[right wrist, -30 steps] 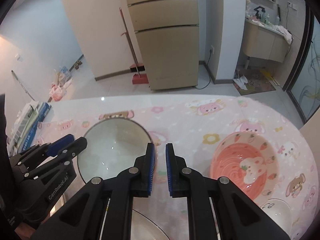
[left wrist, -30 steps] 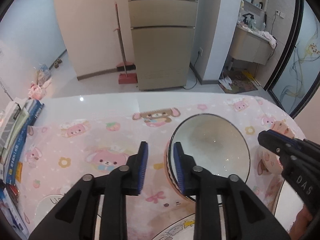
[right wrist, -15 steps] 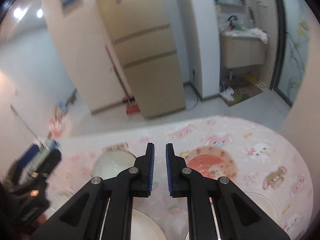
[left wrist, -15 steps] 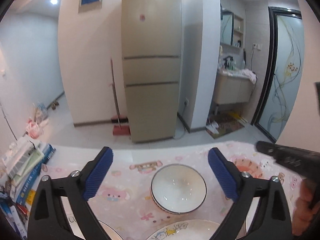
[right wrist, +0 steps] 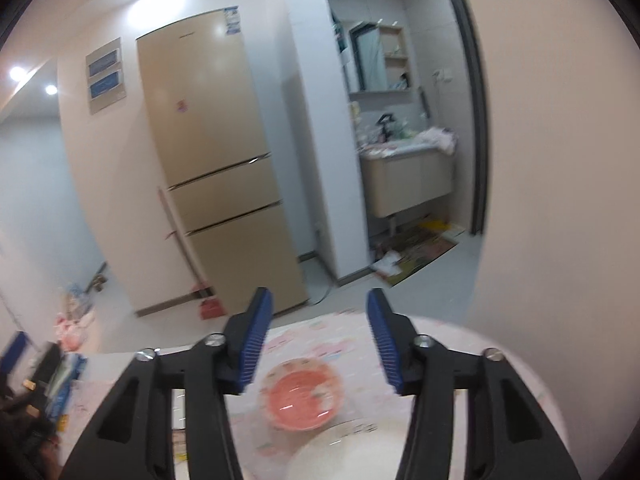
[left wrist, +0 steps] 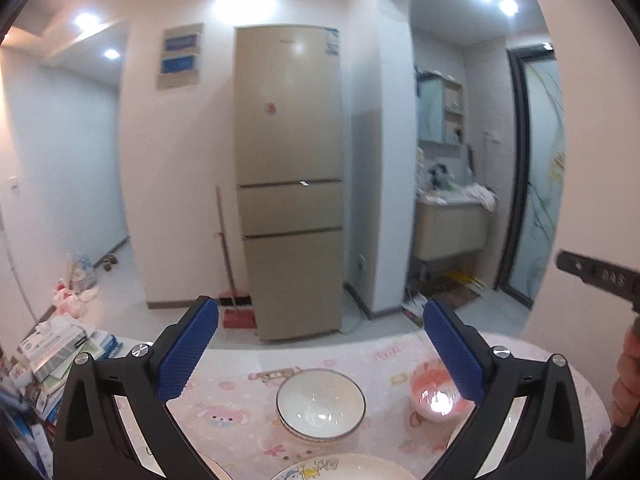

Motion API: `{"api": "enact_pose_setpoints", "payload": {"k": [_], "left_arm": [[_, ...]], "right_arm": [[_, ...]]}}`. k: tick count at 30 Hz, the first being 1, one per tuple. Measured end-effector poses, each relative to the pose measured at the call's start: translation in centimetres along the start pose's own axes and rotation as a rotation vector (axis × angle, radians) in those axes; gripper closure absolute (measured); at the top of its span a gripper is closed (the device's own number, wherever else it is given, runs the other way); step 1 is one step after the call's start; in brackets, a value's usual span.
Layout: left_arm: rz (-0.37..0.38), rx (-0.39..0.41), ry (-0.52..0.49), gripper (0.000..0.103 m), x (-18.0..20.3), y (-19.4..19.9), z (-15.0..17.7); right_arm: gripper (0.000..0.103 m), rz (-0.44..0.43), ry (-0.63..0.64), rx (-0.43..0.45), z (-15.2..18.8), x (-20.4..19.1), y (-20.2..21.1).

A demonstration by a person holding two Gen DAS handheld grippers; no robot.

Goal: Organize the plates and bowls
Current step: 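Move the left tool toward the pink strawberry-pattern bowl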

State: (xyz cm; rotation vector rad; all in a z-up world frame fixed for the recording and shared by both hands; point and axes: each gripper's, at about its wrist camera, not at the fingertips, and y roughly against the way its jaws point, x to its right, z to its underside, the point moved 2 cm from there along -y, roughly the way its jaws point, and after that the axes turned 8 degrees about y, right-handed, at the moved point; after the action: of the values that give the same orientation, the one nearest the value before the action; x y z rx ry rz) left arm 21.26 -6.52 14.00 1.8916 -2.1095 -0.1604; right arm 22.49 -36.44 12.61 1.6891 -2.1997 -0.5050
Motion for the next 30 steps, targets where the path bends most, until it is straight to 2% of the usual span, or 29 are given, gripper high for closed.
{"api": "enact_pose_setpoints", "payload": {"k": [2,3,5,10,12,14,17,20,25,26,30], "left_arm": [[-0.072,0.037,0.034,0.001,0.1,0.4,-0.7],[-0.074,0.037,0.05,0.001,0.4,0.4,-1.2],[-0.033,0.02,0.083,0.001,1.2,0.1,-2.3],[0.077,-0.035,0.125,0.001,5.2,-1.4,-4.9],[0.106,-0.068,0.142,0.001,6.6,-2.5,-4.7],[0.131,-0.11,0.15,0.001,8.0,-3.6,-4.1],[0.151,-0.16,0.143,0.001,9.5,-5.5,-2.2],[0.137,-0.234,0.098,0.001,10.9,-7.8,0.3],[0.17,-0.394,-0.007,0.001,13.5,-11.6,4.6],[0.157,-0.426,-0.023,0.002,13.9,-12.5,5.5],[0.108,-0.527,-0.041,0.021,14.0,-15.0,8.5]], "right_arm": [[0.044,0.001,-0.052,-0.003,-0.3,2.1,-0.3],[0.044,-0.013,-0.078,-0.01,-0.3,3.0,-0.5],[0.044,-0.033,-0.121,-0.032,-0.2,4.7,-1.2],[0.039,0.043,-0.102,-0.072,0.2,7.0,-3.0],[0.039,0.034,-0.113,-0.093,0.4,7.9,-3.6],[0.039,0.003,-0.13,-0.108,0.6,8.3,-4.2],[0.039,0.021,-0.112,-0.135,1.0,8.3,-5.5],[0.039,0.03,-0.075,-0.183,1.7,7.1,-7.6],[0.038,-0.012,-0.03,-0.291,3.7,5.1,-11.4],[0.038,-0.027,-0.036,-0.314,4.3,4.9,-12.2],[0.039,-0.126,-0.078,-0.427,6.7,4.0,-16.0]]}}
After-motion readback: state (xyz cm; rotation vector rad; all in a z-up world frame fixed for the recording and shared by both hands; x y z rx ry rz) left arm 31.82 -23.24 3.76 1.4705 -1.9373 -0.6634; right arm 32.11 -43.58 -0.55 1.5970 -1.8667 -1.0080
